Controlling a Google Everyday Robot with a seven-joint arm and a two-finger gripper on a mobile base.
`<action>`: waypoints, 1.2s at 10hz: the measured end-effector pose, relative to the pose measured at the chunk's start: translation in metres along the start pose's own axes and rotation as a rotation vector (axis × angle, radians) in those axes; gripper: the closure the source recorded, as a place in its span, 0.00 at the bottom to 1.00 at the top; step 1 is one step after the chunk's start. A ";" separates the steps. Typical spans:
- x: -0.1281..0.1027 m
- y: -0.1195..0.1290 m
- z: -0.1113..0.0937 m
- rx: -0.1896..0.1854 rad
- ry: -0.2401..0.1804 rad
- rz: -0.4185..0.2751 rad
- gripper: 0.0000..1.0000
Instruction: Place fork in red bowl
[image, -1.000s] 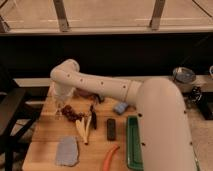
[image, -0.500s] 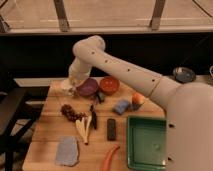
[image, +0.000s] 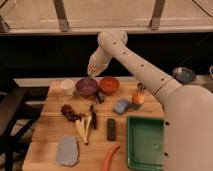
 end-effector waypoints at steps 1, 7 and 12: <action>0.005 0.009 0.013 -0.002 0.005 0.012 1.00; 0.011 0.019 0.022 -0.018 0.026 0.035 1.00; 0.074 0.079 0.021 -0.098 0.146 0.171 0.97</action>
